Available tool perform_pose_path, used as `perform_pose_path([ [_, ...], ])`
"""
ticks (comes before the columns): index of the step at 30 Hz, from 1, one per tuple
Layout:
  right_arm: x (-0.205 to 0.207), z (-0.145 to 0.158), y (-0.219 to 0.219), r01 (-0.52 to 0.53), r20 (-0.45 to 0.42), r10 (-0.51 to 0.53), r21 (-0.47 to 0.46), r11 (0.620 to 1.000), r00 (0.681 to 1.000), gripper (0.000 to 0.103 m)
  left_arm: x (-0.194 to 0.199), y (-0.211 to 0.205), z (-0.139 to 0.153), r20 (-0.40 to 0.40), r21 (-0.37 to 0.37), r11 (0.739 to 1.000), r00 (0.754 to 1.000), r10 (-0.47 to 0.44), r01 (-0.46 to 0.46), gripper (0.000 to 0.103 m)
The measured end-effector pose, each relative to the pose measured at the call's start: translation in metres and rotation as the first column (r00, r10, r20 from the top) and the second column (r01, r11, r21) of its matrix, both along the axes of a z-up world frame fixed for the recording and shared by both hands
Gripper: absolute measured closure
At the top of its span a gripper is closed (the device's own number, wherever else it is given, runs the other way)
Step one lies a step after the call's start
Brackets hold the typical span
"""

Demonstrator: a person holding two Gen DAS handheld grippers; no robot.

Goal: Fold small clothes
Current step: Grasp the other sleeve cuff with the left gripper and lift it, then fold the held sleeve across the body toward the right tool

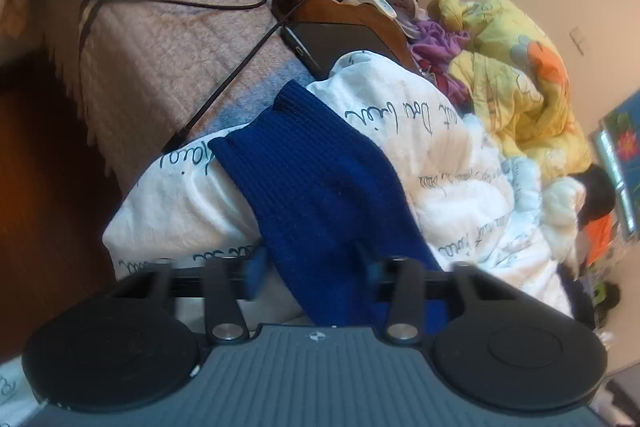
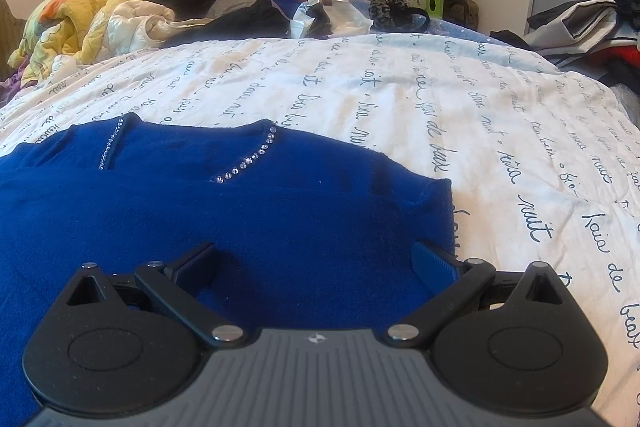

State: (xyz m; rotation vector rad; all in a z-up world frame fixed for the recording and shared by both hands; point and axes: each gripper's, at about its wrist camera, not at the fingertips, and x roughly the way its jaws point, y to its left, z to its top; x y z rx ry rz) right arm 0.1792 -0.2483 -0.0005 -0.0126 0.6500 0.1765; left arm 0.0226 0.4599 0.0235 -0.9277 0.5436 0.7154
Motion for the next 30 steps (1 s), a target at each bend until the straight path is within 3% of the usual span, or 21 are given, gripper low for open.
perform_pose_path([
  [1, 0.000, 0.000, 0.000, 0.000, 0.000, 0.000, 0.000, 1.000, 1.000, 0.000, 0.001, -0.004, 0.004, -0.012, 0.021, 1.000, 1.000, 0.000, 0.001, 0.091],
  [2, 0.000, 0.000, 0.000, 0.000, 0.000, 0.000, 0.000, 1.000, 1.000, 0.000, 0.002, -0.012, 0.010, -0.013, 0.053, 0.999, 1.000, -0.004, 0.005, 0.097],
  [5, 0.000, 0.000, 0.000, 0.000, 0.001, 0.000, 0.000, 1.000, 1.000, 0.000, 0.006, -0.050, 0.040, -0.018, 0.208, 0.978, 0.999, -0.028, 0.031, 0.100],
  [8, 0.000, 0.000, -0.001, 0.001, 0.002, -0.001, 0.008, 1.000, 1.000, 0.000, 0.020, -0.113, 0.077, 0.036, 0.349, 0.930, 0.990, -0.135, 0.114, 0.101],
  [10, 0.000, 0.001, -0.001, 0.002, 0.003, -0.002, 0.017, 1.000, 1.000, 0.000, 0.037, -0.174, 0.096, 0.056, 0.429, 0.875, 0.961, -0.271, 0.222, 0.101],
  [12, 0.000, 0.001, -0.003, 0.002, 0.004, -0.002, 0.031, 1.000, 1.000, 0.000, 0.052, -0.250, 0.109, 0.052, 0.522, 0.776, 0.894, -0.444, 0.355, 0.101],
  [13, 0.000, 0.001, -0.004, 0.003, 0.006, -0.003, 0.040, 0.999, 1.000, 0.000, 0.059, -0.289, 0.111, 0.041, 0.554, 0.711, 0.839, -0.543, 0.433, 0.101],
  [15, -0.001, 0.001, -0.008, 0.005, 0.008, -0.006, 0.068, 0.998, 1.000, 0.000, 0.065, -0.373, 0.100, -0.038, 0.601, 0.528, 0.681, -0.731, 0.600, 0.097],
  [17, -0.002, 0.001, -0.014, 0.010, 0.012, -0.012, 0.109, 0.994, 1.000, 0.000, 0.062, -0.438, 0.077, -0.131, 0.596, 0.355, 0.523, -0.842, 0.721, 0.074],
  [18, -0.002, 0.001, -0.017, 0.012, 0.014, -0.014, 0.130, 0.991, 1.000, 0.000, 0.056, -0.464, 0.062, -0.186, 0.581, 0.278, 0.457, -0.870, 0.765, 0.045],
  [19, -0.002, 0.001, -0.020, 0.014, 0.016, -0.017, 0.152, 0.988, 1.000, 0.000, 0.047, -0.480, 0.051, -0.217, 0.584, 0.244, 0.438, -0.872, 0.775, 0.023],
  [21, -0.003, 0.001, -0.025, 0.017, 0.020, -0.021, 0.188, 0.982, 1.000, 0.000, 0.021, -0.492, 0.032, -0.206, 0.627, 0.231, 0.444, -0.872, 0.744, 0.004],
  [25, -0.003, 0.001, -0.028, 0.016, 0.021, -0.021, 0.214, 0.977, 1.000, 0.000, -0.002, -0.481, 0.010, -0.175, 0.602, 0.253, 0.435, -0.883, 0.757, 0.001],
  [28, 0.001, 0.007, -0.031, 0.039, -0.029, -0.033, 0.263, 0.964, 0.999, 0.000, 0.004, -0.464, -0.005, -0.190, 0.564, 0.306, 0.481, -0.856, 0.767, 0.002],
  [30, 0.001, 0.020, -0.038, 0.078, -0.105, -0.035, 0.431, 0.899, 0.994, 0.000, 0.010, -0.448, -0.006, -0.157, 0.493, 0.372, 0.501, -0.851, 0.786, 0.002],
])
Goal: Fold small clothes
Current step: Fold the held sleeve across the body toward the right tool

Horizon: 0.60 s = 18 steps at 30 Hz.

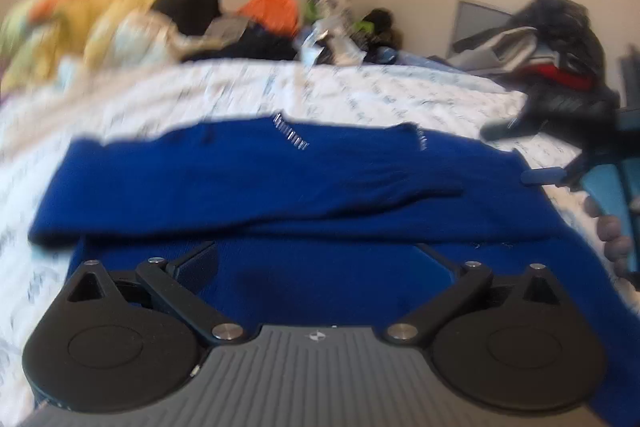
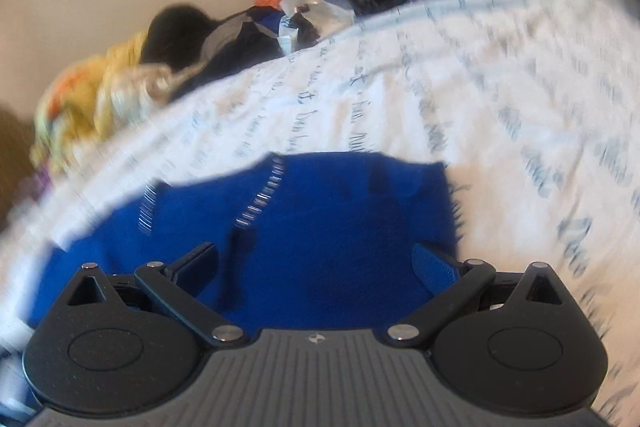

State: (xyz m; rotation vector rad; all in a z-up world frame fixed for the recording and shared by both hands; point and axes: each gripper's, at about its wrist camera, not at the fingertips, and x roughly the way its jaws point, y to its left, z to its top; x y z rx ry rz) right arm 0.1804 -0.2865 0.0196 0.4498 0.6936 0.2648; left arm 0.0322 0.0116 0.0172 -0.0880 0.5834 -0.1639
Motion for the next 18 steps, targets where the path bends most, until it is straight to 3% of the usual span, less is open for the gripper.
perform_pose_path([
  [2, 0.002, 0.009, 0.003, -0.067, -0.027, 0.073, 0.167, 0.984, 0.997, 0.000, 0.002, 0.014, 0.004, 0.005, -0.073, 0.995, 0.997, 0.071, -0.070, 0.000],
  [4, 0.014, 0.012, 0.022, -0.135, -0.099, 0.159, 0.214, 0.967, 0.982, 0.000, 0.009, 0.021, 0.006, -0.036, -0.092, 0.989, 0.993, 0.117, -0.119, 0.000],
  [7, 0.036, 0.003, 0.053, -0.199, -0.201, 0.229, 0.159, 0.967, 0.952, 0.001, 0.013, 0.025, 0.007, -0.057, -0.109, 0.986, 0.991, 0.117, -0.123, 0.000],
  [10, 0.044, 0.004, 0.071, -0.195, -0.196, 0.202, 0.056, 0.979, 0.960, 0.011, 0.011, 0.025, 0.006, -0.053, -0.106, 0.987, 0.992, 0.114, -0.119, 0.000],
  [11, 0.044, 0.005, 0.076, -0.195, -0.186, 0.196, 0.026, 0.980, 0.963, 0.045, 0.011, 0.025, 0.006, -0.053, -0.108, 0.987, 0.992, 0.115, -0.120, 0.000],
  [12, 0.047, 0.002, 0.079, -0.210, -0.215, 0.206, 0.005, 0.978, 0.955, 0.094, 0.011, 0.026, 0.005, -0.052, -0.112, 0.986, 0.992, 0.116, -0.121, 0.000],
  [15, 0.046, -0.002, 0.084, -0.221, -0.208, 0.211, -0.025, 0.975, 0.955, 0.096, 0.011, 0.027, 0.004, -0.050, -0.126, 0.985, 0.992, 0.116, -0.121, 0.000],
  [18, 0.031, 0.025, 0.079, -0.242, -0.134, 0.238, -0.013, 0.970, 0.962, 0.097, 0.010, 0.027, 0.003, -0.049, -0.131, 0.984, 0.992, 0.115, -0.121, 0.000],
])
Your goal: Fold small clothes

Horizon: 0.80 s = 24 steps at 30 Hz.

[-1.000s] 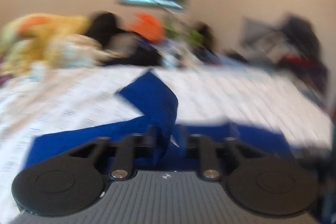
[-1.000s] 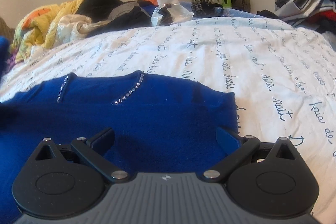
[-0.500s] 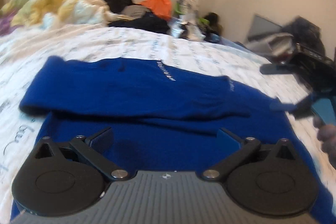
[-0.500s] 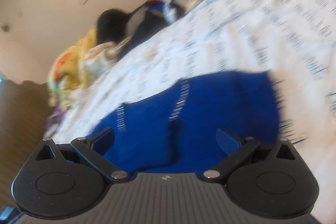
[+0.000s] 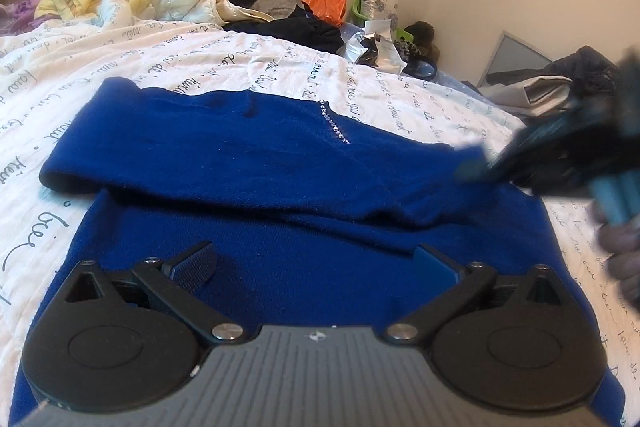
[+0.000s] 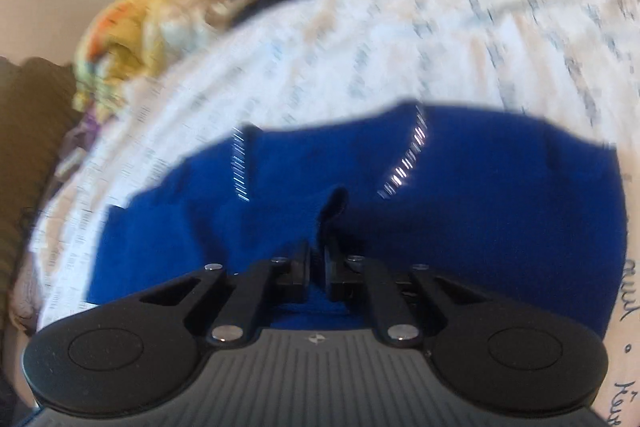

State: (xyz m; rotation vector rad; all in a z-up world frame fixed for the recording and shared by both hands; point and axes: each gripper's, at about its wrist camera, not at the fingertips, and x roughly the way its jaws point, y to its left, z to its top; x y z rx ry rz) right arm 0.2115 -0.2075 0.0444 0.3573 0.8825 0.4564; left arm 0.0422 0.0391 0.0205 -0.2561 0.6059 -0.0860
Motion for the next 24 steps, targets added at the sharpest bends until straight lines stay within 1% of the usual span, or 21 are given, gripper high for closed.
perform_pose_path([
  [2, -0.014, 0.028, -0.017, 0.000, 0.069, -0.002, 0.034, 0.999, 0.998, 0.097, 0.000, 0.000, 0.000, 0.000, 0.000, 1.000, 1.000, 0.000, 0.000, 0.000],
  [3, -0.020, 0.036, -0.028, 0.008, 0.085, -0.012, 0.047, 0.999, 0.996, 0.097, 0.000, 0.000, 0.000, 0.001, -0.001, 1.000, 1.000, 0.001, -0.001, 0.000],
  [4, -0.022, 0.041, -0.043, 0.031, 0.094, -0.034, 0.035, 0.999, 0.995, 0.097, 0.000, 0.000, 0.000, 0.001, -0.004, 1.000, 1.000, 0.002, -0.002, 0.000],
  [5, -0.024, 0.040, -0.057, 0.066, 0.097, -0.065, -0.002, 0.998, 0.993, 0.097, 0.000, 0.000, 0.000, 0.002, -0.007, 1.000, 1.000, 0.002, -0.002, 0.000],
  [6, -0.025, 0.034, -0.074, 0.112, 0.085, -0.108, -0.044, 0.993, 0.991, 0.097, 0.000, 0.000, 0.000, 0.003, -0.009, 1.000, 1.000, 0.003, -0.003, 0.000],
  [7, -0.025, 0.024, -0.094, 0.153, 0.050, -0.150, -0.052, 0.987, 0.987, 0.097, 0.000, 0.000, -0.001, 0.004, -0.009, 1.000, 1.000, 0.004, -0.004, 0.000],
  [8, -0.025, 0.011, -0.111, 0.185, 0.013, -0.185, -0.037, 0.982, 0.983, 0.097, 0.001, -0.001, 0.000, 0.004, -0.008, 1.000, 1.000, 0.005, -0.005, 0.000],
  [10, -0.030, -0.006, -0.128, 0.220, -0.023, -0.221, -0.034, 0.975, 0.975, 0.097, 0.001, -0.002, -0.001, 0.002, -0.002, 1.000, 1.000, 0.003, -0.003, 0.000],
  [12, -0.034, -0.020, -0.131, 0.220, -0.055, -0.219, 0.007, 0.976, 0.974, 0.097, 0.001, -0.003, -0.001, 0.001, 0.004, 1.000, 1.000, 0.003, -0.003, 0.000],
  [14, -0.034, -0.027, -0.124, 0.208, -0.075, -0.207, 0.011, 0.978, 0.976, 0.095, 0.001, -0.003, -0.001, 0.000, 0.009, 1.000, 1.000, 0.001, -0.001, 0.000],
  [16, -0.031, -0.030, -0.125, 0.241, -0.094, -0.240, -0.002, 0.970, 0.966, 0.093, 0.000, -0.001, 0.002, -0.003, 0.028, 1.000, 1.000, -0.001, 0.002, 0.000],
  [17, -0.030, -0.029, -0.128, 0.267, -0.096, -0.266, 0.002, 0.964, 0.959, 0.091, -0.002, 0.000, 0.007, 0.004, 0.058, 0.998, 1.000, -0.010, 0.010, 0.000],
  [18, -0.030, -0.024, -0.133, 0.304, -0.089, -0.303, -0.003, 0.953, 0.949, 0.085, -0.004, 0.003, 0.013, 0.027, 0.097, 0.995, 0.999, -0.022, 0.020, 0.000],
  [19, -0.031, -0.019, -0.137, 0.340, -0.062, -0.340, -0.013, 0.940, 0.938, 0.080, -0.005, 0.008, 0.021, 0.069, 0.132, 0.991, 0.997, -0.020, 0.010, 0.000],
  [20, -0.033, -0.013, -0.140, 0.369, -0.019, -0.369, -0.026, 0.929, 0.929, 0.062, -0.004, 0.017, 0.028, 0.110, 0.148, 0.989, 0.994, 0.004, -0.021, 0.000],
  [21, -0.034, -0.009, -0.142, 0.384, 0.020, -0.383, -0.041, 0.923, 0.923, 0.034, 0.002, 0.028, 0.036, 0.136, 0.152, 0.986, 0.990, 0.040, -0.061, 0.000],
  [22, -0.031, -0.008, -0.141, 0.382, 0.043, -0.380, -0.055, 0.923, 0.924, 0.025, 0.012, 0.038, 0.041, 0.141, 0.149, 0.984, 0.987, 0.075, -0.096, 0.000],
  [23, -0.025, -0.010, -0.139, 0.368, 0.050, -0.365, -0.068, 0.927, 0.930, 0.022, 0.027, 0.050, 0.044, 0.125, 0.140, 0.981, 0.986, 0.113, -0.130, 0.000],
  [24, -0.017, -0.015, -0.135, 0.348, 0.032, -0.346, -0.077, 0.934, 0.938, 0.022, 0.043, 0.061, 0.044, 0.096, 0.129, 0.979, 0.985, 0.144, -0.155, 0.000],
])
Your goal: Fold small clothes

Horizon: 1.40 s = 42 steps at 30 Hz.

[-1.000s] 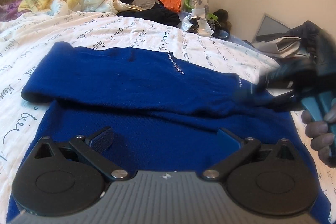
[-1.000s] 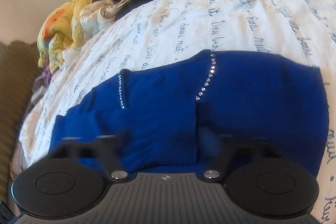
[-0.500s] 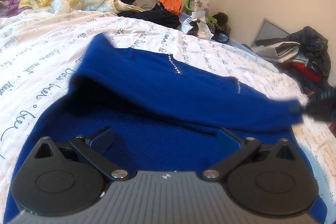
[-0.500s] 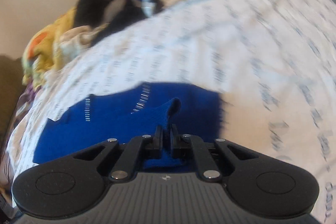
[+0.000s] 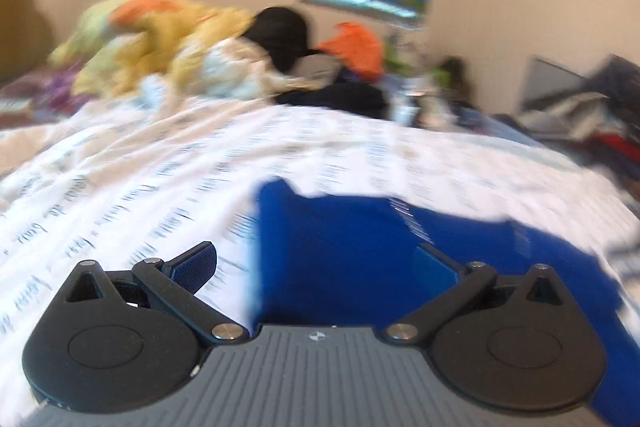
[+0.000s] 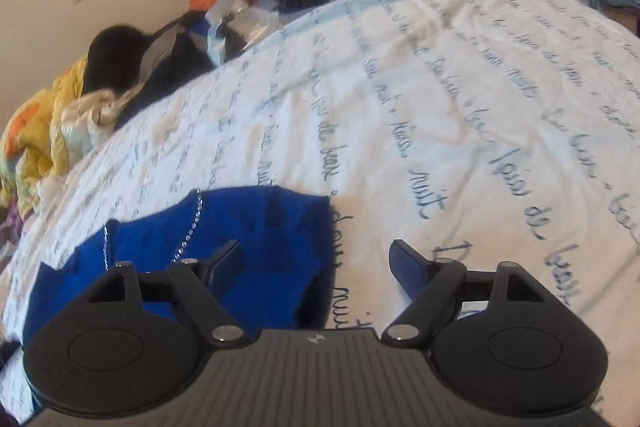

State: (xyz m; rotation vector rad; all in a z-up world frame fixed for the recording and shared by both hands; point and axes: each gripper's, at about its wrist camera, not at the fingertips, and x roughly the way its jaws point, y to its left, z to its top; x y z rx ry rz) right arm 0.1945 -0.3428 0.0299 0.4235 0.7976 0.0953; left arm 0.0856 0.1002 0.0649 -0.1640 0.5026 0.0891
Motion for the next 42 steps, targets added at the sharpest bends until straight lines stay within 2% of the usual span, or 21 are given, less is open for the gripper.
perform_pose_path([
  [2, 0.017, -0.012, 0.010, -0.035, -0.037, 0.035, 0.012, 0.999, 0.999, 0.023, 0.036, 0.021, -0.005, -0.076, -0.047, 0.998, 0.996, 0.045, -0.049, 0.002],
  [4, 0.025, -0.015, 0.022, -0.046, 0.005, 0.046, -0.026, 0.999, 0.999, 0.026, 0.069, 0.037, -0.014, -0.180, -0.125, 0.991, 0.983, 0.034, -0.057, 0.013],
  [5, 0.029, -0.016, 0.028, -0.051, 0.012, 0.052, -0.037, 0.998, 0.999, 0.047, 0.083, 0.044, -0.020, -0.223, -0.174, 0.984, 0.975, -0.009, -0.031, 0.022],
  [6, 0.034, -0.016, 0.032, -0.077, 0.003, 0.078, -0.025, 0.997, 0.997, 0.089, 0.091, 0.046, -0.026, -0.258, -0.197, 0.980, 0.966, -0.034, -0.018, 0.055],
  [7, 0.040, -0.018, 0.035, -0.109, -0.016, 0.109, 0.006, 0.994, 0.994, 0.091, 0.095, 0.044, -0.027, -0.258, -0.166, 0.986, 0.966, -0.024, -0.020, 0.073],
  [9, 0.043, -0.012, 0.042, -0.130, 0.007, 0.131, -0.059, 0.990, 0.991, 0.092, 0.096, 0.040, -0.029, -0.260, -0.115, 0.993, 0.965, -0.026, -0.004, 0.081],
  [11, 0.042, -0.005, 0.032, -0.116, 0.056, 0.119, -0.067, 0.991, 0.991, 0.092, 0.091, 0.040, -0.031, -0.246, -0.086, 0.996, 0.969, -0.032, 0.011, 0.081],
  [13, 0.049, -0.018, 0.013, -0.063, 0.016, 0.064, -0.033, 0.997, 0.998, 0.093, 0.086, 0.035, -0.035, -0.213, -0.023, 0.999, 0.976, -0.044, 0.040, 0.080],
  [17, 0.041, -0.026, -0.001, -0.038, 0.016, 0.036, 0.114, 0.993, 0.999, 0.086, 0.079, 0.023, -0.029, -0.201, 0.057, 0.995, 0.977, -0.066, 0.079, 0.069],
  [19, 0.029, -0.018, -0.003, -0.035, 0.008, 0.034, 0.144, 0.989, 0.999, 0.067, 0.067, 0.024, -0.022, -0.200, 0.054, 0.994, 0.976, -0.086, 0.098, 0.026],
  [21, 0.009, -0.010, -0.004, -0.073, 0.056, 0.064, 0.183, 0.980, 0.996, 0.037, 0.046, 0.026, -0.017, -0.163, 0.041, 0.991, 0.979, -0.120, 0.128, 0.012],
  [24, -0.006, -0.008, -0.003, -0.122, 0.032, 0.118, 0.205, 0.971, 0.992, 0.035, 0.026, 0.030, -0.019, -0.182, -0.027, 0.988, 0.971, -0.157, 0.155, 0.015],
  [26, -0.004, -0.014, 0.006, -0.135, -0.001, 0.137, 0.171, 0.976, 0.991, 0.037, 0.029, 0.027, -0.030, -0.227, -0.053, 0.987, 0.960, -0.161, 0.153, 0.029],
  [28, 0.000, -0.017, 0.018, -0.136, 0.013, 0.136, 0.066, 0.989, 0.991, 0.062, 0.032, 0.014, -0.034, -0.217, 0.019, 0.991, 0.968, -0.126, 0.134, 0.044],
  [29, 0.005, -0.019, 0.023, -0.141, -0.003, 0.141, 0.032, 0.990, 0.990, 0.090, 0.032, 0.007, -0.034, -0.209, 0.056, 0.989, 0.970, -0.122, 0.137, 0.050],
  [30, 0.009, -0.019, 0.025, -0.152, 0.010, 0.152, 0.003, 0.988, 0.988, 0.091, 0.034, 0.002, -0.032, -0.207, 0.065, 0.986, 0.969, -0.139, 0.155, 0.064],
  [32, 0.017, -0.018, 0.027, -0.174, 0.021, 0.176, -0.072, 0.982, 0.984, 0.091, 0.035, -0.005, -0.030, -0.218, 0.094, 0.982, 0.966, -0.141, 0.165, 0.066],
  [35, 0.016, -0.015, 0.026, -0.162, -0.012, 0.162, -0.056, 0.985, 0.987, 0.089, 0.021, 0.002, -0.026, -0.241, 0.063, 0.984, 0.959, -0.149, 0.169, 0.063],
  [37, -0.007, -0.006, 0.022, -0.145, -0.016, 0.145, -0.017, 0.989, 0.989, 0.086, -0.004, 0.015, -0.021, -0.232, 0.007, 0.985, 0.959, -0.163, 0.170, 0.034],
  [40, -0.052, -0.003, 0.009, -0.186, 0.023, 0.184, 0.079, 0.979, 0.983, 0.047, -0.035, 0.029, -0.023, -0.232, -0.044, 0.984, 0.957, -0.176, 0.171, 0.030],
  [42, -0.067, -0.012, 0.008, -0.181, -0.026, 0.183, 0.056, 0.982, 0.983, 0.040, -0.041, 0.029, -0.030, -0.257, -0.062, 0.983, 0.949, -0.183, 0.173, 0.037],
])
